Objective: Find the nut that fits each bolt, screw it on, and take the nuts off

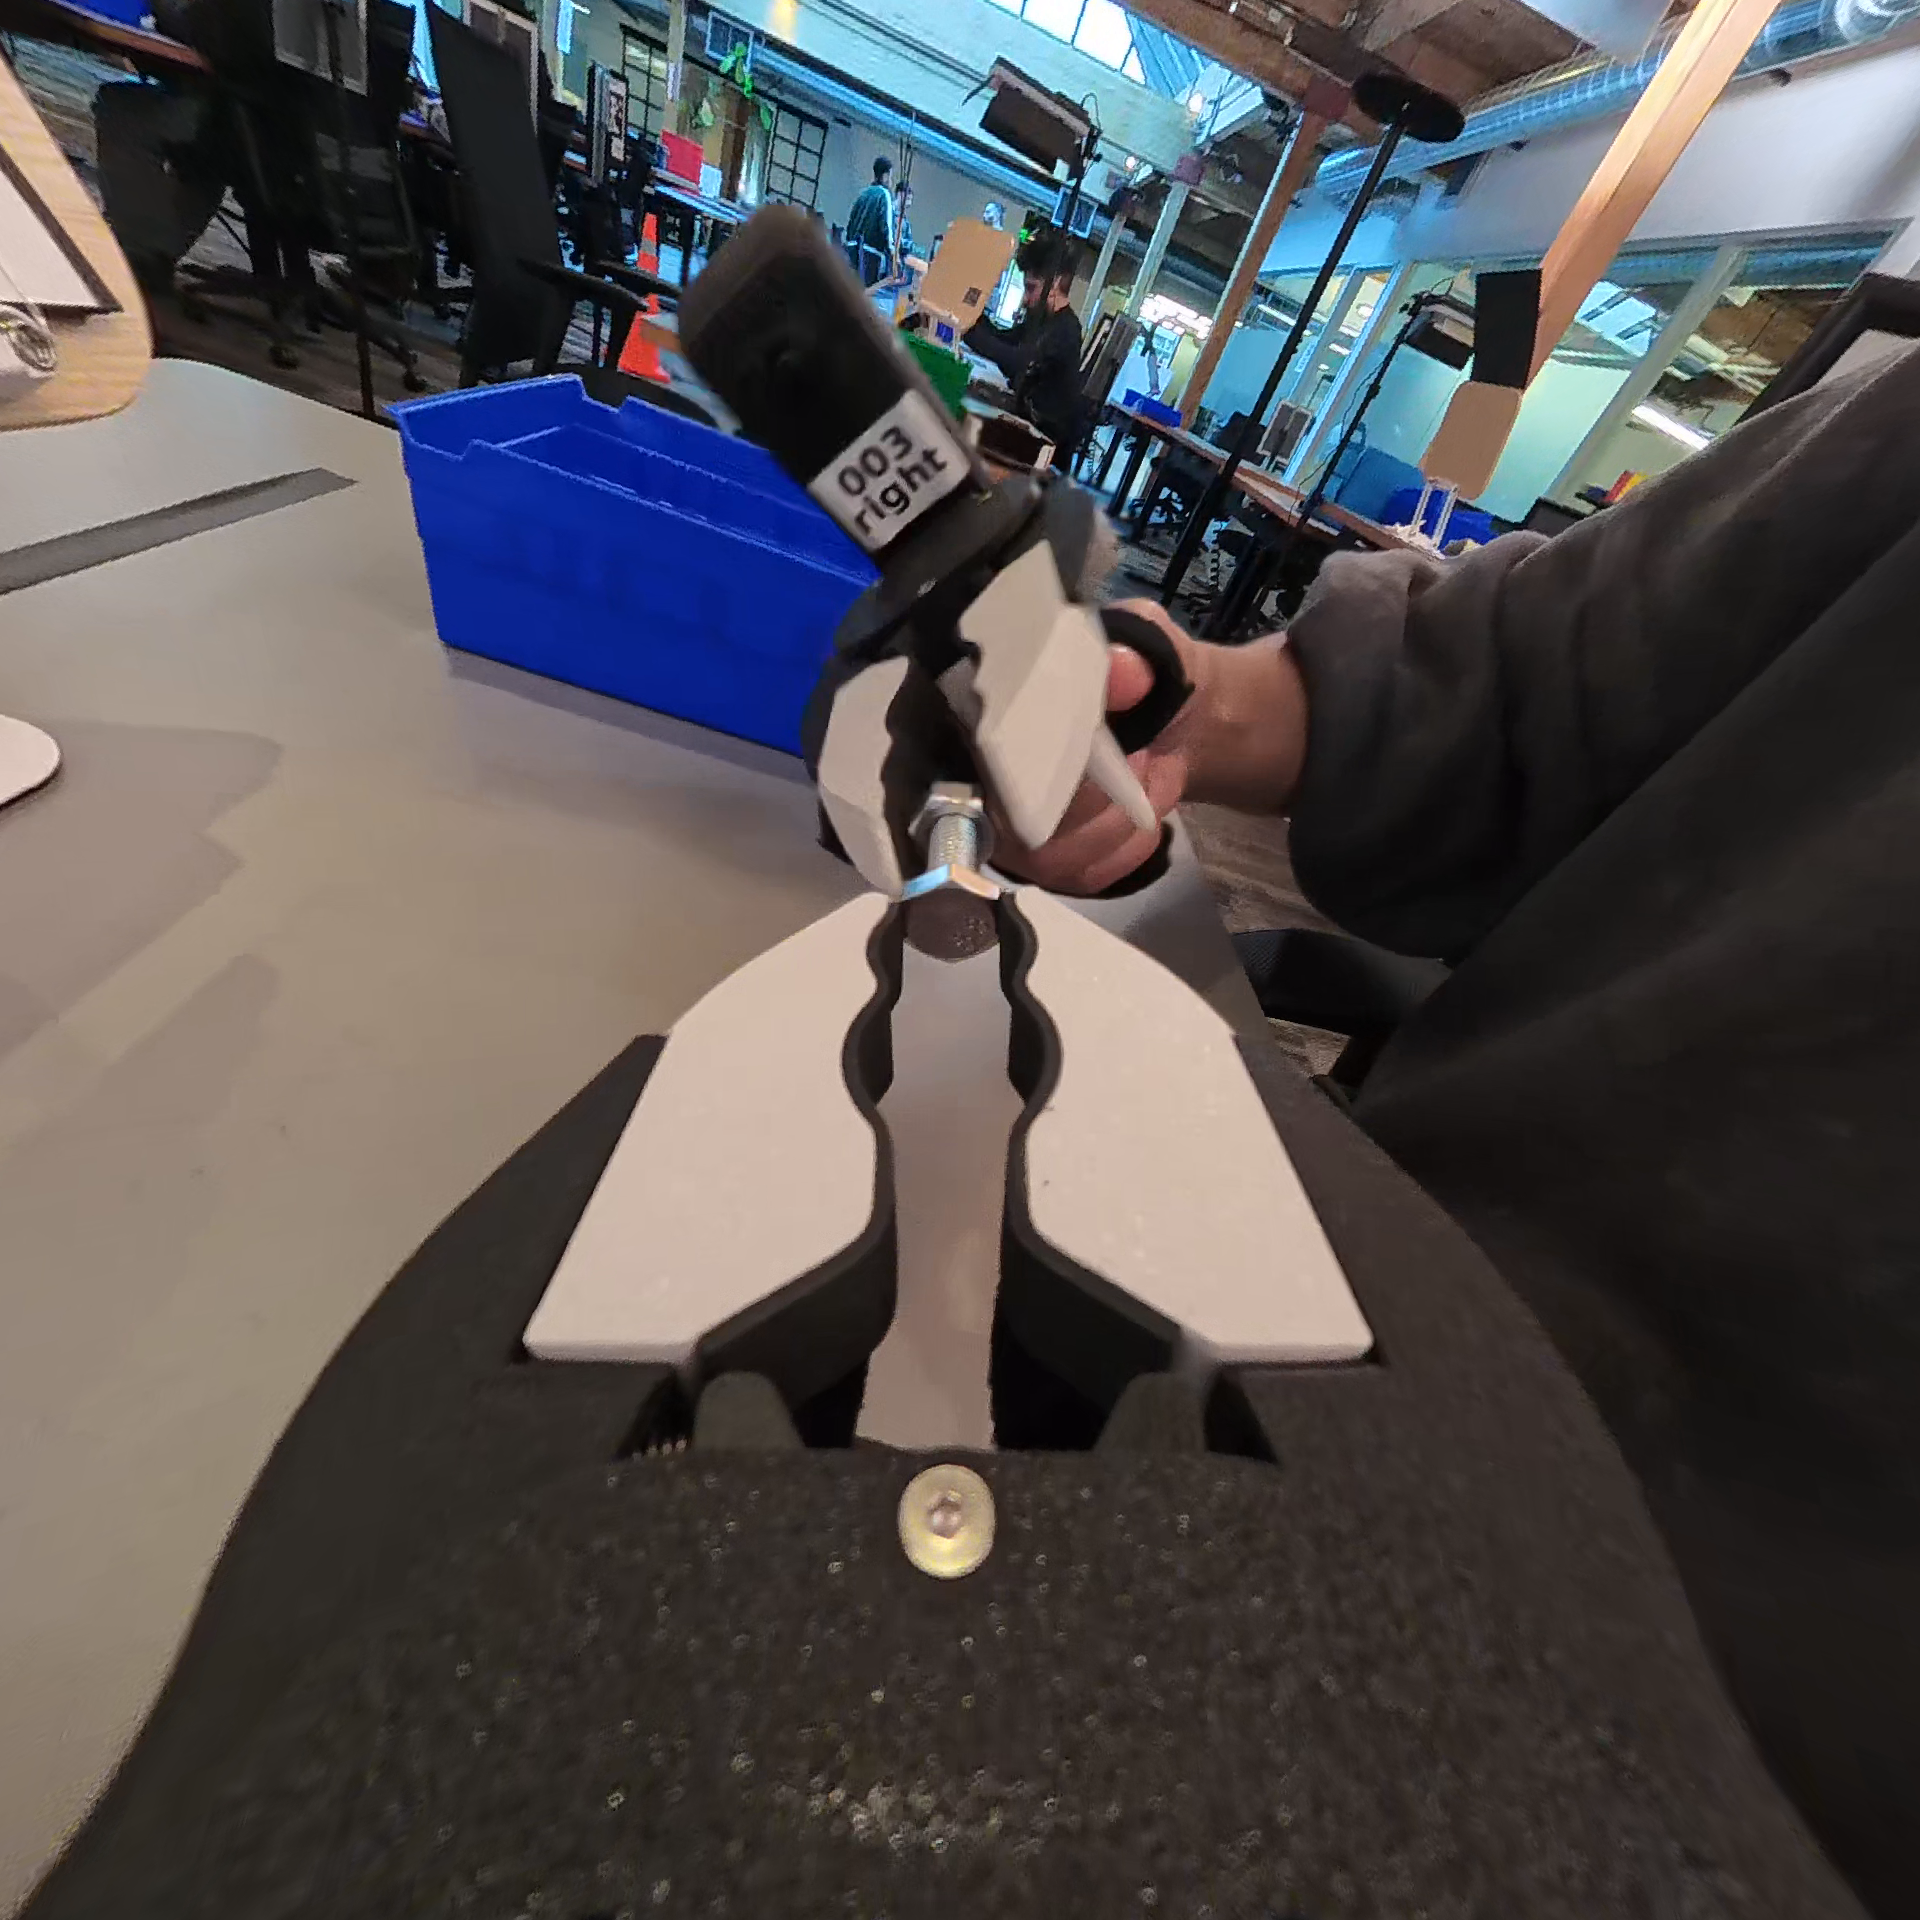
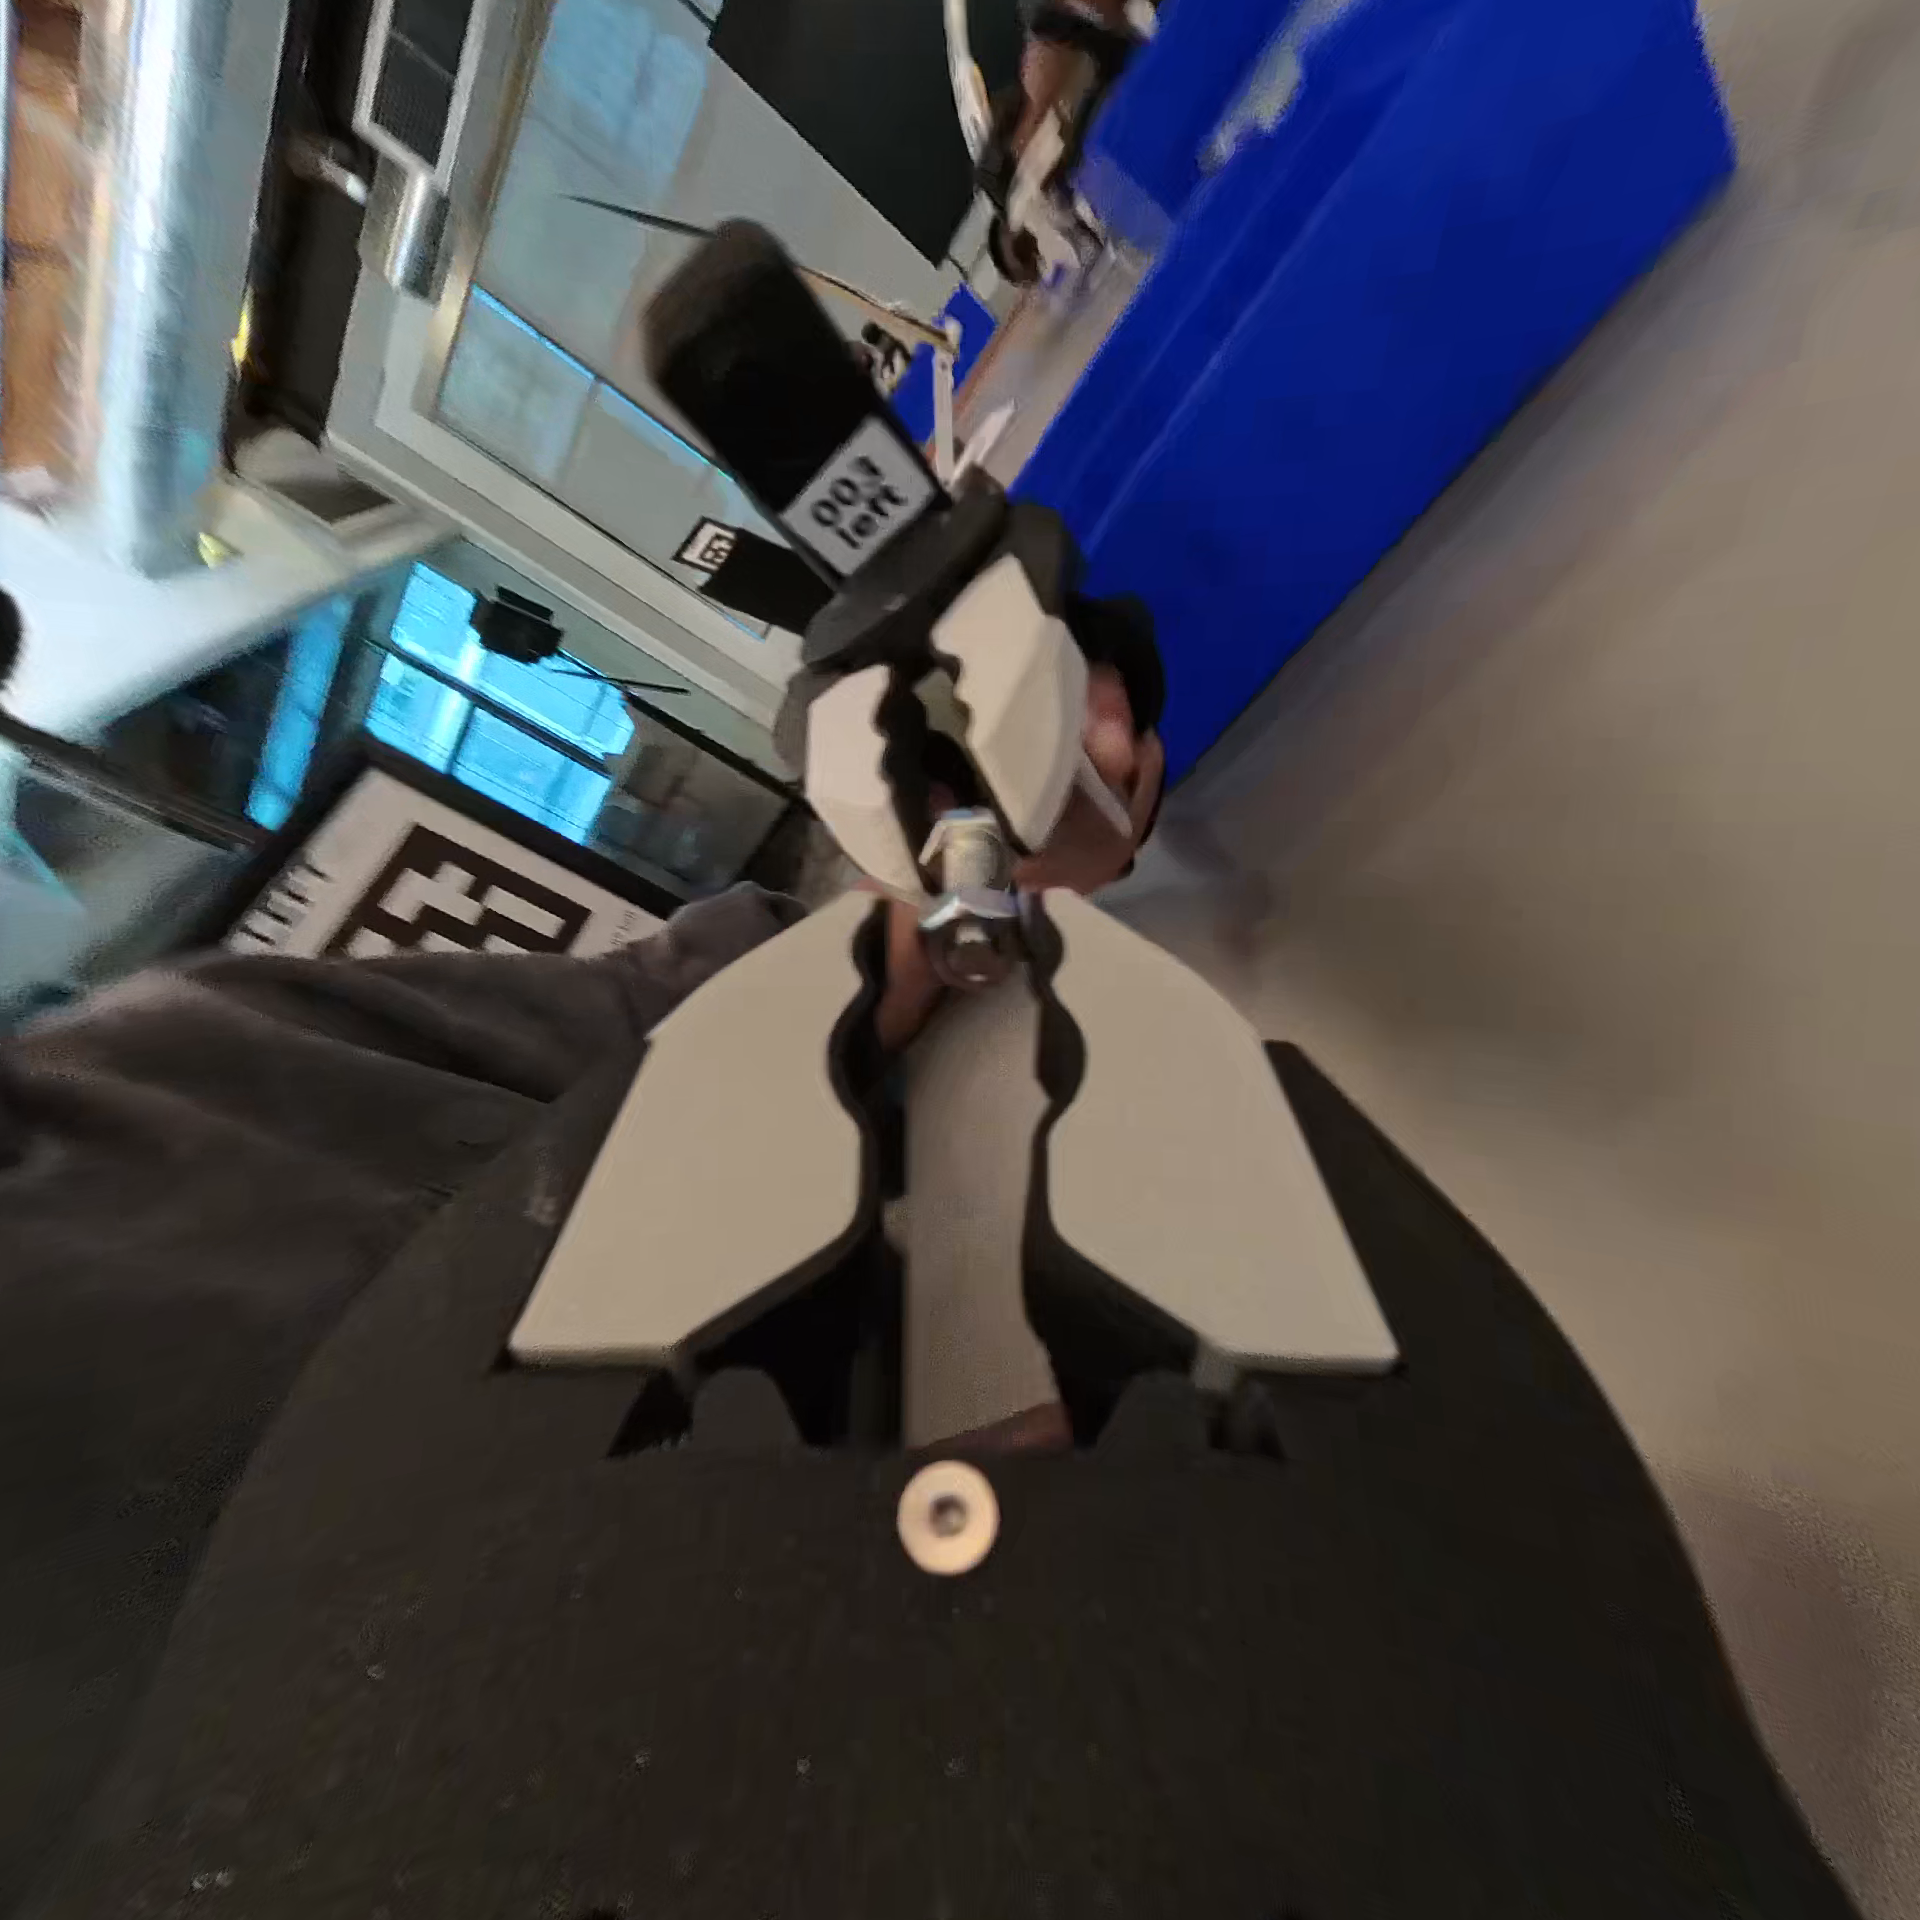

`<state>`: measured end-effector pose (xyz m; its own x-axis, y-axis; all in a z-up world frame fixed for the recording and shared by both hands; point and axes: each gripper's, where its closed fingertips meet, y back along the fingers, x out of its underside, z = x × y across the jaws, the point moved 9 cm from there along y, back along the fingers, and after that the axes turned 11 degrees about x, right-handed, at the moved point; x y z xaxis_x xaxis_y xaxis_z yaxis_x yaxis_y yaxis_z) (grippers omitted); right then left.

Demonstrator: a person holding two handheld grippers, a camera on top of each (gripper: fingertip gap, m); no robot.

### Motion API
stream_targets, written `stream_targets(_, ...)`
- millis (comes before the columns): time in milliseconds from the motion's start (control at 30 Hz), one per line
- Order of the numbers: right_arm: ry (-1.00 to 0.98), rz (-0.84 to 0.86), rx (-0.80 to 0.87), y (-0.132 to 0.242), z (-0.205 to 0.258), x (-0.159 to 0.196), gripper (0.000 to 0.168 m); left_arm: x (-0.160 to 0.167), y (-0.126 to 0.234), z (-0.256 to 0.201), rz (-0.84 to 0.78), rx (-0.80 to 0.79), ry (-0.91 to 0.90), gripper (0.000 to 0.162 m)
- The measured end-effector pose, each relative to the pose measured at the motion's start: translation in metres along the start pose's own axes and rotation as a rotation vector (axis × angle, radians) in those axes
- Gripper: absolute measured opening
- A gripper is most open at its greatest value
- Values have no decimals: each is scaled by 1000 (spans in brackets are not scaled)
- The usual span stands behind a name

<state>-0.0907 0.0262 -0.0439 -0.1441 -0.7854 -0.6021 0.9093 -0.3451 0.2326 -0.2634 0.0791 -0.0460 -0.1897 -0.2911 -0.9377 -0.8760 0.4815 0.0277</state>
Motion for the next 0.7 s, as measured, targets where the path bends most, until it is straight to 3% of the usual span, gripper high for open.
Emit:
stream_targets(67, 237, -54, 67, 4, 12, -3, 43, -1, 1, 0, -13, 17, 13, 17)
stream_targets(167, 842, -86, 405, 10, 29, -2, 45, -1, 3, 1, -34, 38, 41, 17)
stream_targets(267, 1472, -82, 718, 7, 44, 11, 43, -2, 3, 1, -48, 55, 50, 17)
stream_targets(367, 1790, -36, 830, -3, 47, 26, 28, -1, 4, 1, -47, 61, 58, 17)
stream_targets(533, 1749, 36, 825, -11, 40, 27, 18, 1, 1, 1, -14, 44, 49, 17)
stream_targets(633, 1365, 61, 638, -8, 39, 17, 18, 0, 2, -1, -17, 50, 31, 17)
stream_targets(700, 886, 120, 415, -4, 34, 5, 18, -2, 2, -4, -24, 60, 10, 17)
